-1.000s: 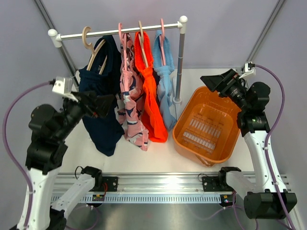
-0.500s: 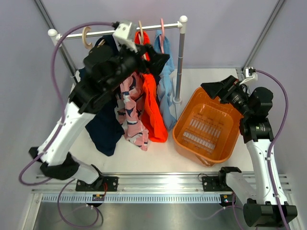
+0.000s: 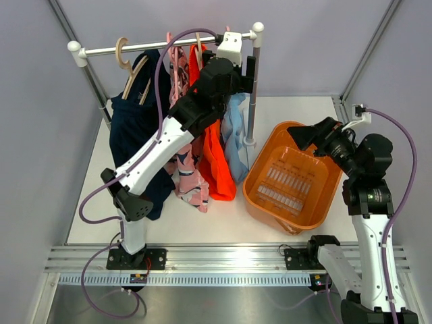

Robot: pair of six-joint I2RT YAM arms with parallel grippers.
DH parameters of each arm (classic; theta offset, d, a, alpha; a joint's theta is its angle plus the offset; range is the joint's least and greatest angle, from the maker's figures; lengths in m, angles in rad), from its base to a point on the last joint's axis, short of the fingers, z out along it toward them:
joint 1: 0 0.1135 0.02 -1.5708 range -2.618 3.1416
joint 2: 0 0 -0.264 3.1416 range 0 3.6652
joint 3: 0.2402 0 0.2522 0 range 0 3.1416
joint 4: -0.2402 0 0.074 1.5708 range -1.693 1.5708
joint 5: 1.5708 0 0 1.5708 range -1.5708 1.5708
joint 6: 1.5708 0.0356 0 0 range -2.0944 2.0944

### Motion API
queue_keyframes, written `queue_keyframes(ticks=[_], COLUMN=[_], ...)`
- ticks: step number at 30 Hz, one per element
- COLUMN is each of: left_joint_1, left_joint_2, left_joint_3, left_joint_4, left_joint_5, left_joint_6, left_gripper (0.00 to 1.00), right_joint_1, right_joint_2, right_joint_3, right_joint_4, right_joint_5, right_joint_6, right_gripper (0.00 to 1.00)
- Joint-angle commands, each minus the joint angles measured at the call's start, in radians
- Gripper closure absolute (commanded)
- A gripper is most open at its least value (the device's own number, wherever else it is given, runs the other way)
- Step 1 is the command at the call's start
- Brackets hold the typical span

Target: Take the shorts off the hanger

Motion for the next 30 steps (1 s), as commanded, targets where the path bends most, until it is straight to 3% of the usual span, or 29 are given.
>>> queue_keyframes(ticks=[1, 10, 17, 20, 21, 27, 28, 30], left_joint_1=[-0.006, 0.034, 0.05, 0.051, 0.051, 0.057, 0.057, 0.057], left_joint_2=[-0.005, 0.064, 0.07, 0.07, 0.07, 0.066, 0.061, 0.04], left_joint_3=[0.036, 0.058, 0.049, 0.049, 0.049, 0.059, 0.059, 0.059], left_joint_4=[0.12, 0.087, 0.06, 0.054, 0.054, 0.014, 0.01, 0.005], left_joint_5=[-0.152, -0.141, -0.095, -0.092, -0.089, -0.054, -0.057, -0.063], left_joint_6=[0.036, -0.009, -0.032, -0.027, -0.027, -0.012, -0.006, 0.02], left_gripper=[0.13, 0.18, 0.3, 0.43, 0.54, 0.87, 0.98, 1.0], right_joint_1=[0.004, 0.004, 0.004, 0.004, 0.004, 0.004, 0.004, 0.004], right_joint_2=[-0.005, -0.013, -0.021, -0.024, -0.025, -0.036, -0.037, -0.036], right_joint_3=[0.036, 0.021, 0.018, 0.016, 0.016, 0.015, 0.015, 0.013], right_joint_4=[-0.022, -0.033, -0.033, -0.036, -0.036, -0.053, -0.051, -0.05], right_joint_5=[0.01, 0.018, 0.021, 0.022, 0.024, 0.035, 0.035, 0.036], right_joint_6=[-0.024, -0.029, -0.029, -0.03, -0.031, -0.041, -0.041, -0.041], right_gripper=[0.01, 0.01, 0.0, 0.0, 0.01, 0.01, 0.01, 0.01])
